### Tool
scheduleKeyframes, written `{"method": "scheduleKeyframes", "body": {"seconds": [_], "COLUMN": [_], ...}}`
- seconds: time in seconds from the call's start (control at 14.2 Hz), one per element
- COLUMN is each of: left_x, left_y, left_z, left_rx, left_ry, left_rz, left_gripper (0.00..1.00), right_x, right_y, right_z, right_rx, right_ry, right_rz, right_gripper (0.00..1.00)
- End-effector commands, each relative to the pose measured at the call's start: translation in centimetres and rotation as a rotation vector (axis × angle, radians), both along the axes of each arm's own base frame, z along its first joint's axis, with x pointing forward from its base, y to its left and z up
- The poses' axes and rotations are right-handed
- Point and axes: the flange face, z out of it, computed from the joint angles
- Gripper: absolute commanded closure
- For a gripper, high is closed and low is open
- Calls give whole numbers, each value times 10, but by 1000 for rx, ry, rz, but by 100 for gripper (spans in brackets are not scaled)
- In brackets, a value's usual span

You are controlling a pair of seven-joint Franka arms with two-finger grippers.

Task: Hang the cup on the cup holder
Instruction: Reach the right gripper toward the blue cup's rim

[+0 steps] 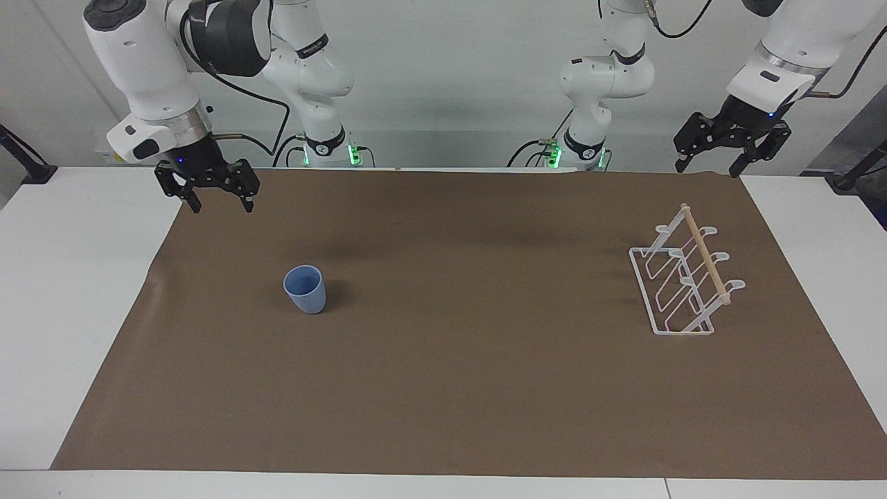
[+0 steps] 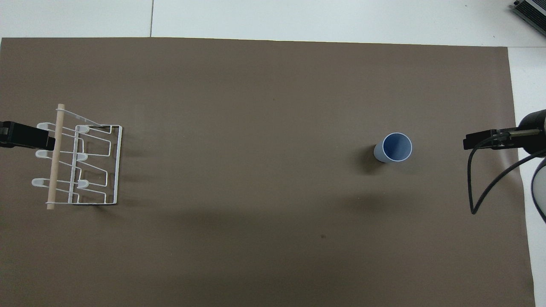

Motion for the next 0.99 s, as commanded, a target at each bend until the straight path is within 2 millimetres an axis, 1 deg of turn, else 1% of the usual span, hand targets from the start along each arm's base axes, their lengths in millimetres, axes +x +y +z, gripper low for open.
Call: {"method": "scheduleKeyframes", "body": {"seconds": [0.0, 0.21, 0.35, 0.42, 0.57, 0.64, 0.78, 0.85, 0.92], "left_x": [-5, -7, -7, -9, -11, -11, -11, -11, -11], "left_y": [4, 2, 2, 2, 3, 4, 6, 6, 6], "left_z": [2, 2, 0, 0, -3, -3, -3, -3, -2], "left_rx": [-12, 2, 16, 24, 26, 26, 50, 58, 58], "left_ry": [21, 31, 35, 30, 36, 36, 30, 29, 29], "left_rz": [-7, -10, -9, -9, -7, -6, -7, -8, -9], "left_gripper": [0, 0, 0, 0, 0, 0, 0, 0, 0], "right_x": [-4, -3, -3, 1, 8, 13, 27, 33, 36], "right_y": [-2, -3, 4, 4, 3, 4, 18, 21, 34], "right_z": [5, 5, -4, -13, -46, -67, -103, -119, -131], "right_rx": [-7, -7, -6, -5, -3, 0, 15, 23, 28], "right_ry": [5, -9, 1, -8, -39, -44, -45, -33, -25], "right_rz": [-32, -23, -19, -19, -19, -17, -23, -52, -52], "right_gripper": [0, 0, 0, 0, 0, 0, 0, 0, 0]}}
